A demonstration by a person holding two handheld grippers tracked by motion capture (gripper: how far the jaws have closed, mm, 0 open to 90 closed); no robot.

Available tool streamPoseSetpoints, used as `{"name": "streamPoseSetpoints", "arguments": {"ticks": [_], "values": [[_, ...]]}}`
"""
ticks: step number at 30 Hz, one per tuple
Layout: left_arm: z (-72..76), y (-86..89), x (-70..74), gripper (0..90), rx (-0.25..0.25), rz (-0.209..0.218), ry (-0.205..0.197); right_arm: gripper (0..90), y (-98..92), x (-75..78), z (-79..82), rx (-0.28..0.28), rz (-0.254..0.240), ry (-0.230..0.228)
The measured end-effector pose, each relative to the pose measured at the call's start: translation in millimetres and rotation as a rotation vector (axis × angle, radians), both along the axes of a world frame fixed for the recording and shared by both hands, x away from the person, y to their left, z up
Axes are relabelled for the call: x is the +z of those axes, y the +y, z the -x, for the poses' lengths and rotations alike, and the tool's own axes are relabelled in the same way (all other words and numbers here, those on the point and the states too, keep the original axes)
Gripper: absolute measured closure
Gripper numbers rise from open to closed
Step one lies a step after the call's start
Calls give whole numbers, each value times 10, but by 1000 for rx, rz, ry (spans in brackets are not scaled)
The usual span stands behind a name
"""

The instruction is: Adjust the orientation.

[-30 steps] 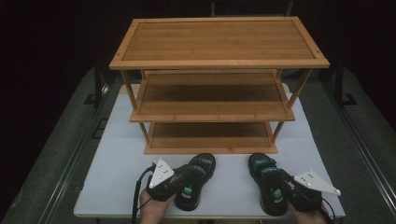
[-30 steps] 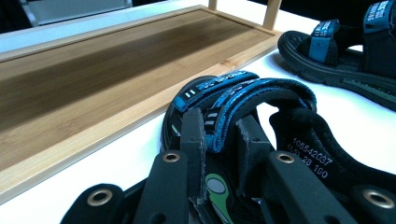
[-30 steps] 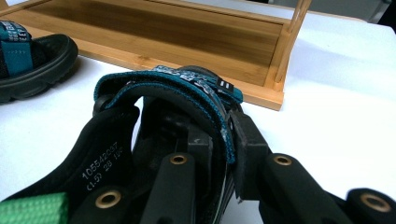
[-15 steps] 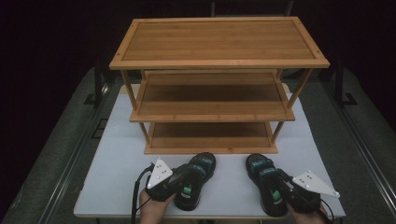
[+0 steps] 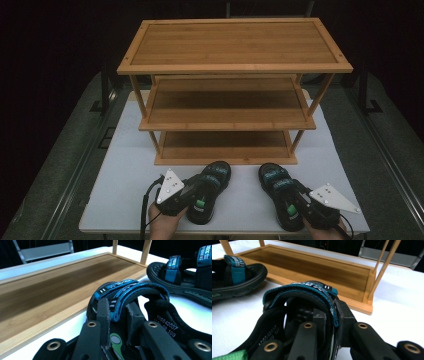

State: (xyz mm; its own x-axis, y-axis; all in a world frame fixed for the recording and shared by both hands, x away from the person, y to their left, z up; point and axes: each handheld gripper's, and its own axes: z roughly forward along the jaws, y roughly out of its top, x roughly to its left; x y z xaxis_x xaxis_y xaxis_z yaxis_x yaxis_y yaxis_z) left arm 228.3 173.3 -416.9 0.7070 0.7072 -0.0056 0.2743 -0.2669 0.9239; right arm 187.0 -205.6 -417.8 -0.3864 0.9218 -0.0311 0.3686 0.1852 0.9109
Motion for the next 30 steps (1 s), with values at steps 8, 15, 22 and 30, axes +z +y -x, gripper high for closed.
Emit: {"name": "streamPoseSetpoints", "arguments": {"ticks": [8,15,22,30], "values": [[-15,3,46,763,22,22,-21,796,147,75,-32,2,-10,-38],[-69,-37,53,763,44,24,-35,796,302,122,-108,2,-7,-70],[-124,-90,61,762,69,38,-53,797,464,152,-211,9,-5,-89],[-205,-173,62,763,104,49,-82,797,601,177,-348,-5,-8,-101]]}}
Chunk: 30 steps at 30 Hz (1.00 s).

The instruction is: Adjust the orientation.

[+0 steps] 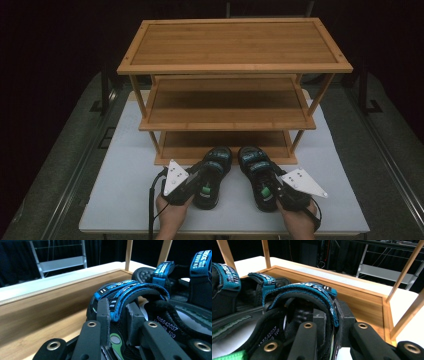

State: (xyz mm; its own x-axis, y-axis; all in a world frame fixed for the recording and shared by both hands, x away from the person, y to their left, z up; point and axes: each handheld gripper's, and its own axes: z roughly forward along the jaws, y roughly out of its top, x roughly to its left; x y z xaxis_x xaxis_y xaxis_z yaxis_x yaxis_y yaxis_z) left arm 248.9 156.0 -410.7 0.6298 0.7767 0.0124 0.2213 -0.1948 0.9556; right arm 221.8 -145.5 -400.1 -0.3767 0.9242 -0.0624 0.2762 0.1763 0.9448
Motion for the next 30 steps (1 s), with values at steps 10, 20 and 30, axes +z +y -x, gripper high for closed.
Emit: {"name": "streamPoseSetpoints", "arguments": {"ticks": [10,20,30], "values": [[-164,-82,-44,762,60,3,-20,797,149,-5,-194,-39,-3,-6],[-292,-163,-74,763,95,22,-17,797,254,-42,-345,-84,-21,-2],[-348,-233,-124,762,124,20,-2,797,329,-90,-427,-138,-40,13]]}}
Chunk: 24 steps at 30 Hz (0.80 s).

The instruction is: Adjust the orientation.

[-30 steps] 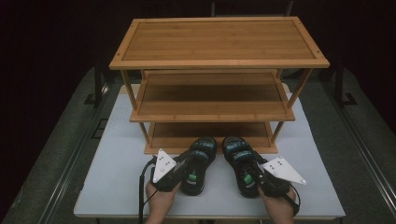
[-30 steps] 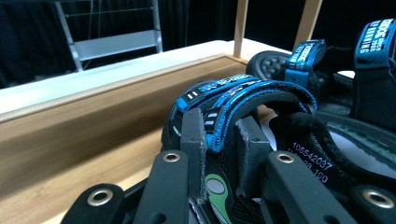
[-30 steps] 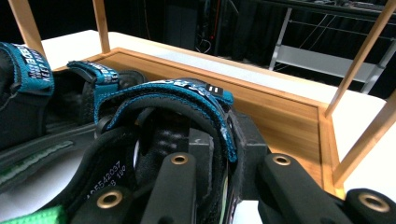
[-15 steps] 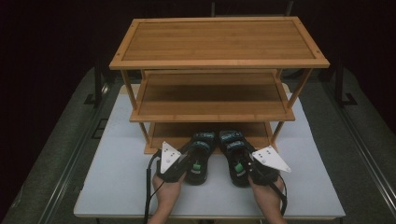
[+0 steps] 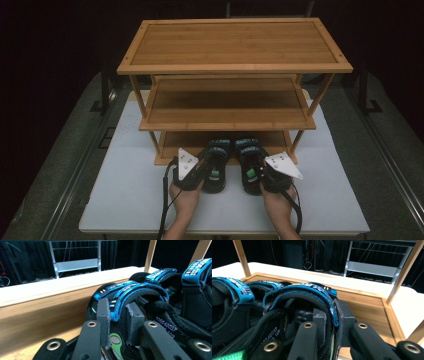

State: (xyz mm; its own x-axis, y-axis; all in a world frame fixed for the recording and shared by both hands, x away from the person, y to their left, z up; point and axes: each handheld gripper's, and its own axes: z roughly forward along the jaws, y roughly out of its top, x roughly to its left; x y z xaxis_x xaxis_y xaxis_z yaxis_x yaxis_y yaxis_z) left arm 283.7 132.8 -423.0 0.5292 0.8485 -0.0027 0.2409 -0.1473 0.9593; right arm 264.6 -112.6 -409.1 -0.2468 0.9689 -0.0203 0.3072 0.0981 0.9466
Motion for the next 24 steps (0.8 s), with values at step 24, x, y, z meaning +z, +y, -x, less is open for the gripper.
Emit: {"name": "streamPoseSetpoints", "arguments": {"ticks": [24], "values": [[-73,-15,-72,719,-38,-63,36,763,-22,-225,-109,35,41,85]]}}
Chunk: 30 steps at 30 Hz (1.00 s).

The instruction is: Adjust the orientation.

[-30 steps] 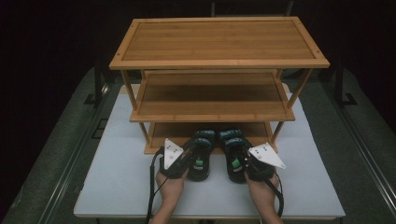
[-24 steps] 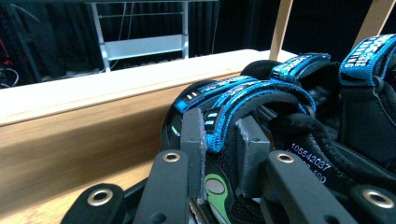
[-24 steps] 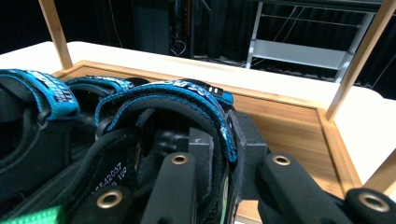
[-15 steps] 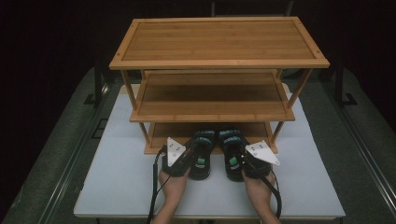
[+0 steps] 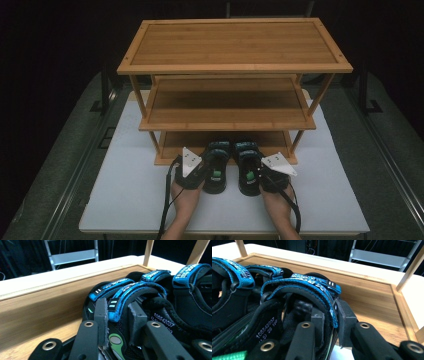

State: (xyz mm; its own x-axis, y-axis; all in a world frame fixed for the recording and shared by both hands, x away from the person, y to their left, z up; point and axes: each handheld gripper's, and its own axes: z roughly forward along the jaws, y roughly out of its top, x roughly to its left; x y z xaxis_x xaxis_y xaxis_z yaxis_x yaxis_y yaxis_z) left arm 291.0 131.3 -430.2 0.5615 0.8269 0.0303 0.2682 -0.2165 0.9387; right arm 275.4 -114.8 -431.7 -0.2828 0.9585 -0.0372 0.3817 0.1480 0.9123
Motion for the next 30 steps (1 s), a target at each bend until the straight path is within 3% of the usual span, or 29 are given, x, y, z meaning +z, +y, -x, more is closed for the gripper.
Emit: {"name": "streamPoseSetpoints", "arguments": {"ticks": [8,19,24,30], "values": [[-5,21,8,635,-43,-1,31,673,-45,30,-4,22,2,2],[89,96,138,525,-103,-18,10,579,-137,103,67,55,3,-2],[160,143,215,481,-138,-13,-1,533,-204,169,150,97,-30,-11],[309,192,272,441,-183,1,-14,486,-359,321,336,156,-76,-59]]}}
